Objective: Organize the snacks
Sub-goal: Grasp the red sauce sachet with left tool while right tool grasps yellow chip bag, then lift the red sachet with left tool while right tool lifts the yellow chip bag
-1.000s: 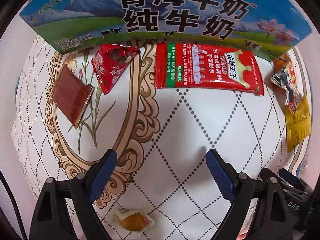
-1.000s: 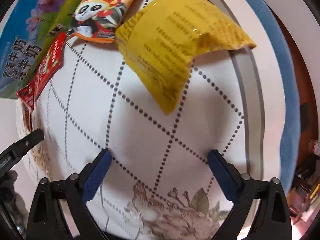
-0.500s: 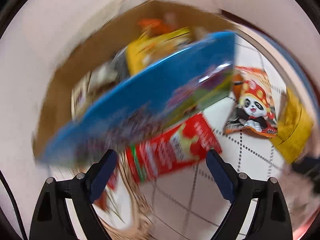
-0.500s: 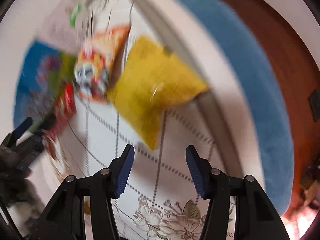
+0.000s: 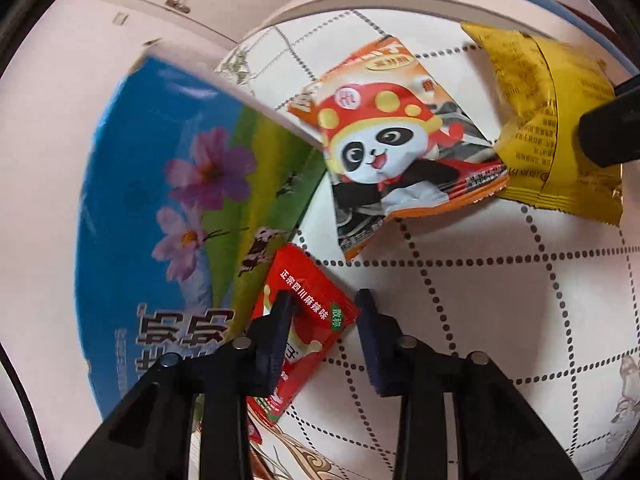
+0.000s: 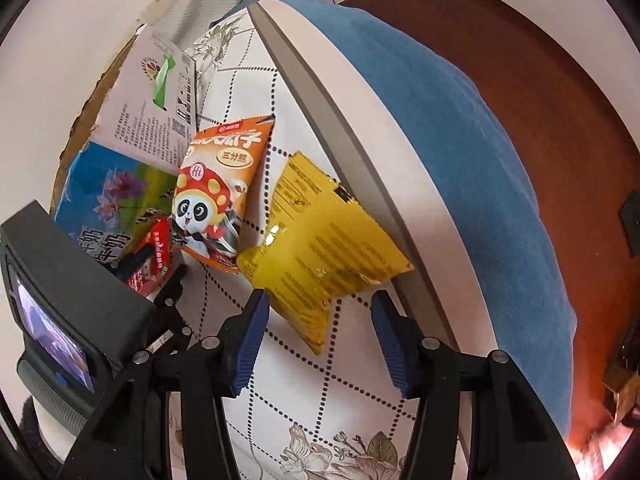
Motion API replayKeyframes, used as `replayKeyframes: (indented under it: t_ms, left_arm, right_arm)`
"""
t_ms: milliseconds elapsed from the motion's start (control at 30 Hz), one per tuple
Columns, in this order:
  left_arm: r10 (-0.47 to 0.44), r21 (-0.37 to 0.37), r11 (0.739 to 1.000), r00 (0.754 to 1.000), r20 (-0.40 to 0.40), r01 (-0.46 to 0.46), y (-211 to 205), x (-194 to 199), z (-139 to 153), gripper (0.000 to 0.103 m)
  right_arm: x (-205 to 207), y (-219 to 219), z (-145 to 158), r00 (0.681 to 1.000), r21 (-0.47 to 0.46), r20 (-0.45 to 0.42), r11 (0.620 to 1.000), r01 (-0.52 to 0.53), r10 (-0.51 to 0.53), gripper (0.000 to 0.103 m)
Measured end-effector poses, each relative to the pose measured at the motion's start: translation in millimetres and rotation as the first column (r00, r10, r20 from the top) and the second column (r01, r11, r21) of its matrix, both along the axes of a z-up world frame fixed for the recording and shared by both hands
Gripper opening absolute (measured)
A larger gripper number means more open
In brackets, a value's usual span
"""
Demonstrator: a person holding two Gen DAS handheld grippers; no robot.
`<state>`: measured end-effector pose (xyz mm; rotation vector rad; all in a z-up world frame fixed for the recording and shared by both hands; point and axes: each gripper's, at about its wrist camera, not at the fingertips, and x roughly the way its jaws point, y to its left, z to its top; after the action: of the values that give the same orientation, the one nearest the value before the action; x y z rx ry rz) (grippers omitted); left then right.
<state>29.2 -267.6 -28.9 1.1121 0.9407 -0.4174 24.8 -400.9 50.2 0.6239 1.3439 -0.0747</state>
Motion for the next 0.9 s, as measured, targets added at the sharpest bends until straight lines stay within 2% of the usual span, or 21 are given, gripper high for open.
replayKeyframes:
  t_ms: [200,333,433,500,533,600,633,700,733,800,867,900]
  left_arm:
    - [0.056,-0.047,0.997,0.998,-0.007,-0.056,38,-7,4,0.025]
    - [0.146,-0.089,0.985,0.988,-0.043,-0.15,69,-14,13,0.025]
    - [0.249,-0.142,0.954,0.96,-0.125,-0.266,99,-16,21,0.027]
    - [0.36,-0.217,0.882,0.895,-0.262,-0.418,124,-4,29,0.028]
    - [0.417,-0.248,0.824,0.842,-0.342,-0.509,138,3,31,0.03]
    - [0.503,-0.298,0.652,0.692,-0.517,-0.697,168,17,35,0.036]
    - [0.519,-0.312,0.552,0.612,-0.597,-0.773,182,24,35,0.038]
    - [0.502,-0.305,0.326,0.437,-0.746,-0.895,208,37,33,0.052]
    - [0.484,-0.287,0.205,0.352,-0.801,-0.936,221,44,31,0.055]
    - [0.438,-0.255,0.064,0.256,-0.861,-0.965,236,53,25,0.055]
    - [0.412,-0.217,-0.016,0.191,-0.891,-0.976,244,63,19,0.055]
    - [0.401,-0.206,-0.03,0.177,-0.899,-0.978,245,74,14,0.055]
  right_arm:
    - [18,4,0,0.999,0.059,0.003,0.997,0.047,-0.048,0.057]
    - [34,7,-8,0.997,0.098,-0.006,0.992,0.077,-0.077,0.058]
    - [47,12,-18,0.995,0.101,-0.031,0.991,0.093,-0.091,0.062]
    - [50,15,-23,0.994,0.108,-0.049,0.989,0.097,-0.093,0.062]
    - [53,18,-26,0.995,0.103,-0.054,0.99,0.095,-0.09,0.062]
    - [60,23,-29,0.995,0.085,-0.056,0.993,0.085,-0.08,0.062]
    - [61,24,-28,0.996,0.082,-0.052,0.994,0.076,-0.072,0.062]
    - [64,31,-26,0.998,0.05,-0.049,0.998,0.035,-0.033,0.061]
    - [64,33,-25,0.999,0.037,-0.048,0.999,0.018,-0.016,0.06]
    - [64,43,-23,0.998,0.009,-0.053,0.999,-0.032,0.032,0.059]
    - [63,50,-24,0.996,-0.006,-0.058,0.998,-0.066,0.065,0.058]
    - [61,55,-24,0.994,-0.019,-0.061,0.996,-0.089,0.088,0.058]
